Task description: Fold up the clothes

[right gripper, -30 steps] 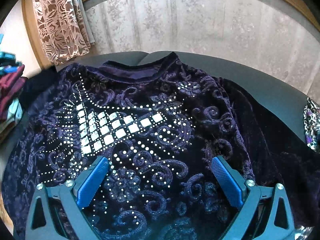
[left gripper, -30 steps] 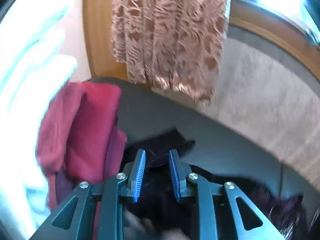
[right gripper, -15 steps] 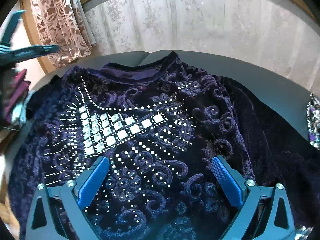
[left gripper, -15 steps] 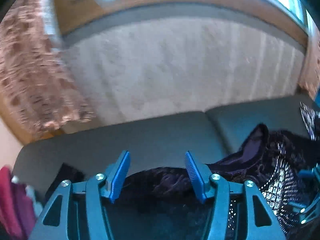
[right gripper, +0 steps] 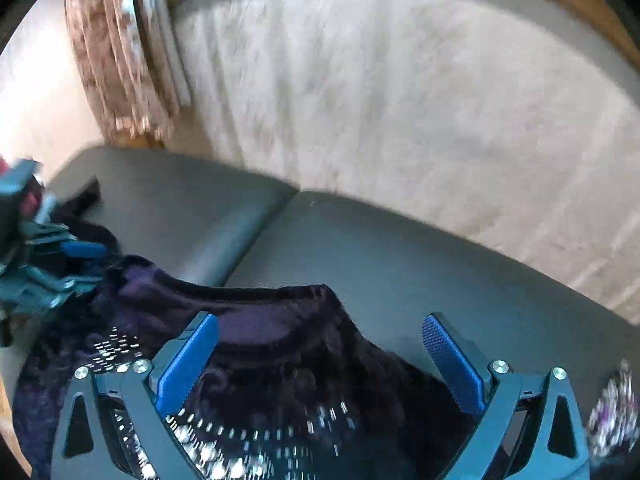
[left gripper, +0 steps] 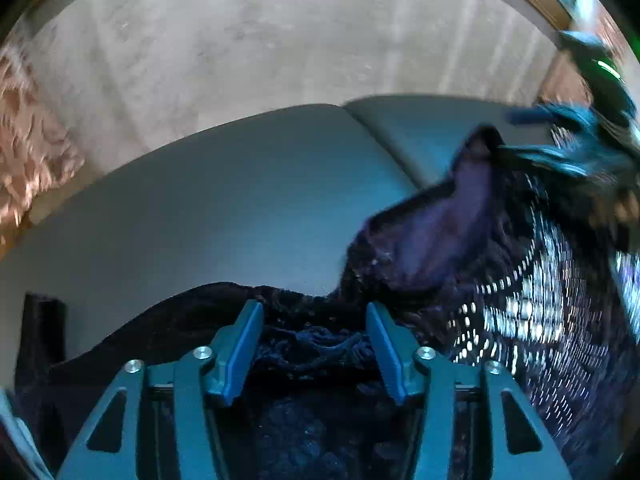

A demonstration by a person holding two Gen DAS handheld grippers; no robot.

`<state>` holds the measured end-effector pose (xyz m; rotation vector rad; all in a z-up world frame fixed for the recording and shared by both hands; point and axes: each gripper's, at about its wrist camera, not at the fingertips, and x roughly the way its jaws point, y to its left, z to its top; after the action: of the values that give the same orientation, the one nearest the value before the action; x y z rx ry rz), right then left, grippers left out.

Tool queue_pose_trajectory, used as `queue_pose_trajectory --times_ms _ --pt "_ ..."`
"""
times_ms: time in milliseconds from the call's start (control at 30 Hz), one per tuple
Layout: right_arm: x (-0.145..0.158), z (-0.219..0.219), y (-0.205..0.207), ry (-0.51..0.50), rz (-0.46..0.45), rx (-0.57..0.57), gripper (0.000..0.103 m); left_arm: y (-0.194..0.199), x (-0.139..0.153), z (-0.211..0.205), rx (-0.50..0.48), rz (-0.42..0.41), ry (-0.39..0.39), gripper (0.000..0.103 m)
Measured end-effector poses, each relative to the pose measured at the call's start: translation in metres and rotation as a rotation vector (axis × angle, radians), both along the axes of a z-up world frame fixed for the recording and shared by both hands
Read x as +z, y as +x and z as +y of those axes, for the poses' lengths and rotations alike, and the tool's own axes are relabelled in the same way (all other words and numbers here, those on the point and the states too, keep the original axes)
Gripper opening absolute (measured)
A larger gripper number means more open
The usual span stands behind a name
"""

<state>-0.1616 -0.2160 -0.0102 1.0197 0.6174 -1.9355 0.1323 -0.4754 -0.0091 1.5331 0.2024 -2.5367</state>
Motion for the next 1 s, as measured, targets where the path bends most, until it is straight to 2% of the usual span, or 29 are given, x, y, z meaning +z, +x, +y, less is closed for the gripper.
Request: queue_pose_trajectory --times_ms 33,67,100,167,267,333,433,467,500,567,633,700,733,767,800,833,867,1000 --pt "-0.008 -0.007 -0.002 0.037 -0.010 0.004 0.088 0.001 0.000 0.003 -0.017 -0.001 0.001 0.047" --pt "-0.015 -0.011 -0.002 0.071 -0.022 0.003 0.060 0.003 0.000 0.005 -0.034 0.000 -0.001 0.035" --pt "-0.023 -0.016 -0.003 0.105 -0.033 0.002 0.051 0.005 0.000 0.009 -0.043 0.002 -0.004 0.021" --pt "-0.024 -0.014 0.003 0.112 -0.027 0.011 0.022 0.008 0.001 0.014 -0.029 0.020 -0.012 0.014" --pt "-0.019 -0.011 0.012 0.101 0.002 0.019 0.013 0.004 0.009 0.010 0.067 0.087 -0.029 0.010" --pt "-0.011 -0.013 0.010 0.067 0.016 0.001 0.012 0.001 0.015 0.007 0.131 0.131 -0.041 0.010" --pt "0.014 -0.010 0.003 -0.025 0.061 -0.057 0.010 -0.008 0.036 -0.006 0.234 0.245 -0.040 0.010" --pt "0.020 -0.009 -0.001 -0.046 0.080 -0.081 0.010 -0.014 0.041 -0.009 0.250 0.261 -0.045 0.012" --pt "0.023 -0.009 -0.008 -0.049 0.098 -0.112 0.010 -0.021 0.042 -0.012 0.261 0.262 -0.046 0.019" --pt "0.018 -0.008 -0.024 -0.033 0.110 -0.186 0.010 -0.031 0.043 -0.020 0.294 0.259 -0.030 0.022" --pt "0.003 -0.003 -0.042 -0.001 0.069 -0.271 0.010 -0.024 0.043 -0.035 0.351 0.276 0.006 0.023" --pt "-0.012 0.002 -0.051 0.002 0.023 -0.309 0.012 -0.008 0.043 -0.043 0.387 0.304 0.021 0.025" --pt "-0.016 0.006 -0.052 -0.008 0.005 -0.318 0.019 -0.001 0.041 -0.045 0.395 0.305 0.016 0.025" --pt "-0.019 0.010 -0.051 -0.019 -0.006 -0.326 0.032 0.003 0.037 -0.046 0.397 0.288 -0.008 0.025" --pt "-0.018 0.014 -0.049 -0.033 -0.003 -0.333 0.039 0.008 0.032 -0.044 0.398 0.261 -0.046 0.025" --pt "-0.014 0.018 -0.044 -0.055 0.013 -0.333 0.051 0.013 0.027 -0.040 0.397 0.229 -0.085 0.025" --pt "-0.009 0.022 -0.039 -0.080 0.033 -0.330 0.057 0.016 0.022 -0.038 0.393 0.197 -0.121 0.025" --pt "0.014 0.028 -0.003 -0.179 0.097 -0.258 0.065 0.023 -0.007 -0.031 0.392 0.091 -0.188 0.025"
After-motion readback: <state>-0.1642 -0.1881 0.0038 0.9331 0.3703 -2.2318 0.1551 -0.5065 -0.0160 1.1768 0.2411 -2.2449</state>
